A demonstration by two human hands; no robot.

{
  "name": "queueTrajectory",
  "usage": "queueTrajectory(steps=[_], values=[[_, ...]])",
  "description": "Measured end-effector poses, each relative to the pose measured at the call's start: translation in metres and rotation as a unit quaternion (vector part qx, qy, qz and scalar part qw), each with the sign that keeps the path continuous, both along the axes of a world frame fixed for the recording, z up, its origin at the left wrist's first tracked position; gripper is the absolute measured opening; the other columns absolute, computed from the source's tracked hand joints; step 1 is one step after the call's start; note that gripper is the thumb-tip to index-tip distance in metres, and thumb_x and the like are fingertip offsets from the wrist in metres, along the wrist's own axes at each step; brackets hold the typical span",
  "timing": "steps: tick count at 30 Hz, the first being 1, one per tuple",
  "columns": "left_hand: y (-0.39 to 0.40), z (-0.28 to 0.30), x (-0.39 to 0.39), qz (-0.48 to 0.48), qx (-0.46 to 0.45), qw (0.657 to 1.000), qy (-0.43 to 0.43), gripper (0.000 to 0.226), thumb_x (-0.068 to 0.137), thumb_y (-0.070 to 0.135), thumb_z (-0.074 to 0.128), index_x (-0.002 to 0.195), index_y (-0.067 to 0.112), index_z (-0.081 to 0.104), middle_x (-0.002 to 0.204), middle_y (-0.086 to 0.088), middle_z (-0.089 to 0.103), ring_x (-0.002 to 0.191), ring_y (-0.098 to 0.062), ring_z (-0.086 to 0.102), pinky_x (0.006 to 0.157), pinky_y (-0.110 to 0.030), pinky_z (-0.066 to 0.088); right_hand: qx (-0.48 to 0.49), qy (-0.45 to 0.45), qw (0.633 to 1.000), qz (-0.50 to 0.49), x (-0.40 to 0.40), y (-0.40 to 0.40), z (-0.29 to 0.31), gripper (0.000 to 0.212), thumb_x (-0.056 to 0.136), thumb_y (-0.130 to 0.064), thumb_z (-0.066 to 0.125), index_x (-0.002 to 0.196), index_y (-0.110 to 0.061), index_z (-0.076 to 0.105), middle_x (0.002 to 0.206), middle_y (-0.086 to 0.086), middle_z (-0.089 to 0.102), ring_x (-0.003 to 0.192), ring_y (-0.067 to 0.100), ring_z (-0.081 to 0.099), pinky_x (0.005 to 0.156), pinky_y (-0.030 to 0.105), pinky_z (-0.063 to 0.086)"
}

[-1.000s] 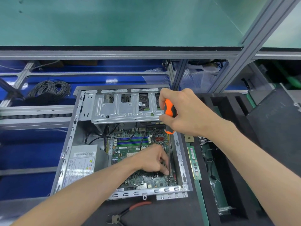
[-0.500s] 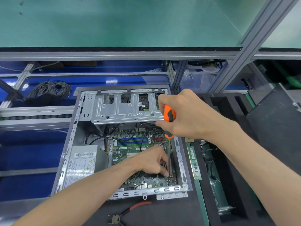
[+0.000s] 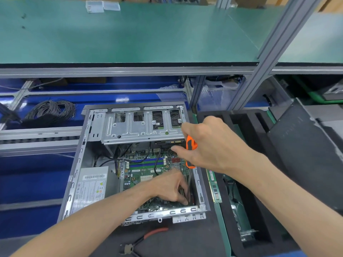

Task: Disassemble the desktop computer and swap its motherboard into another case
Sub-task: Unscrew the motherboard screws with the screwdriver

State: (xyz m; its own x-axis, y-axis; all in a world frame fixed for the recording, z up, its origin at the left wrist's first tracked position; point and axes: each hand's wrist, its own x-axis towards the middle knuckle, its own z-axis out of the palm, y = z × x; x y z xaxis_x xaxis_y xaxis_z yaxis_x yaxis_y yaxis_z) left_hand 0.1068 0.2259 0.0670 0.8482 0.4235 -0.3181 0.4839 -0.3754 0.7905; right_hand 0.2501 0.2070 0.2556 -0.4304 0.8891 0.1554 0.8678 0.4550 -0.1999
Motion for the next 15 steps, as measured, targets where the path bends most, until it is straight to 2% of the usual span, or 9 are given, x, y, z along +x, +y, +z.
queueTrajectory(steps=[3,4,6,7,9,11,12,13,15], values=[[-0.005,0.004,0.002,-0.022,0.023,0.999,0.012,0.022,0.08,0.027,0.076,0.06,0.03,0.069,0.042,0.021,0.053,0.036,0.0,0.044,0.044,-0.004,0.029,-0.013,0.03,0.999,0.001,0.001,-0.012,-0.001,0.037,0.091,-0.044,0.065,0.082,-0.018,0.041,0.054,-0.001,0.037,0.052,0.024,0.037,0.059,0.038,0.048],[-0.006,0.004,0.002,-0.024,0.032,0.999,0.023,0.022,0.081,0.027,0.075,0.06,0.027,0.071,0.047,0.018,0.059,0.038,-0.001,0.047,0.046,-0.003,0.029,-0.011,0.042,0.999,0.002,0.001,-0.016,0.0,0.033,0.09,-0.039,0.068,0.082,-0.017,0.044,0.052,-0.004,0.037,0.05,0.018,0.036,0.057,0.036,0.047],[-0.009,0.006,0.003,-0.031,0.05,0.998,0.034,0.013,0.083,0.025,0.075,0.075,0.015,0.077,0.063,0.012,0.071,0.049,-0.003,0.058,0.052,-0.003,0.034,-0.004,0.065,0.998,0.002,0.003,-0.024,0.002,0.028,0.088,-0.03,0.072,0.08,-0.015,0.05,0.049,-0.014,0.033,0.048,0.005,0.032,0.054,0.032,0.042],[-0.01,0.009,0.004,-0.034,0.057,0.997,0.034,0.012,0.083,0.021,0.075,0.076,0.011,0.075,0.06,0.013,0.068,0.049,-0.003,0.057,0.053,-0.002,0.034,-0.009,0.074,0.997,-0.001,0.004,-0.028,0.004,0.025,0.087,-0.027,0.073,0.08,-0.015,0.051,0.048,-0.014,0.034,0.047,0.004,0.034,0.055,0.031,0.042],[-0.011,0.012,0.006,-0.04,0.081,0.995,0.048,0.017,0.08,0.011,0.072,0.07,0.006,0.059,0.048,0.013,0.055,0.043,-0.007,0.045,0.043,-0.002,0.028,-0.038,0.086,0.996,0.005,0.002,-0.036,0.009,0.023,0.086,-0.023,0.073,0.079,-0.019,0.052,0.05,-0.015,0.042,0.049,0.006,0.044,0.059,0.03,0.043],[-0.011,0.013,0.007,-0.055,0.124,0.987,0.087,0.041,0.078,0.004,0.067,0.052,0.001,0.036,0.04,0.005,0.045,0.039,-0.007,0.042,0.035,-0.009,0.028,-0.072,0.089,0.993,0.028,-0.001,-0.043,0.014,0.021,0.085,-0.019,0.073,0.079,-0.022,0.054,0.053,-0.014,0.048,0.057,0.004,0.05,0.061,0.026,0.043],[-0.012,0.015,0.007,-0.068,0.142,0.982,0.108,0.049,0.077,0.003,0.065,0.045,0.01,0.029,0.036,0.001,0.037,0.037,-0.008,0.04,0.035,-0.013,0.028,-0.089,0.087,0.992,0.038,-0.004,-0.046,0.016,0.02,0.085,-0.017,0.072,0.078,-0.023,0.055,0.054,-0.013,0.05,0.059,0.004,0.051,0.061,0.026,0.045],[-0.013,0.016,0.007,-0.082,0.162,0.975,0.129,0.048,0.077,0.002,0.063,0.046,0.015,0.029,0.037,0.002,0.032,0.037,-0.011,0.038,0.035,-0.017,0.026,-0.105,0.084,0.99,0.045,-0.005,-0.048,0.019,0.02,0.085,-0.016,0.072,0.078,-0.024,0.055,0.054,-0.013,0.051,0.061,0.004,0.052,0.062,0.026,0.046],[-0.014,0.019,0.009,-0.1,0.18,0.964,0.168,0.041,0.075,-0.001,0.058,0.048,0.012,0.03,0.045,-0.001,0.032,0.042,-0.016,0.031,0.04,-0.025,0.025,-0.126,0.066,0.989,0.048,-0.004,-0.052,0.026,0.018,0.084,-0.015,0.071,0.077,-0.024,0.057,0.058,-0.011,0.053,0.061,0.005,0.052,0.064,0.025,0.046]])
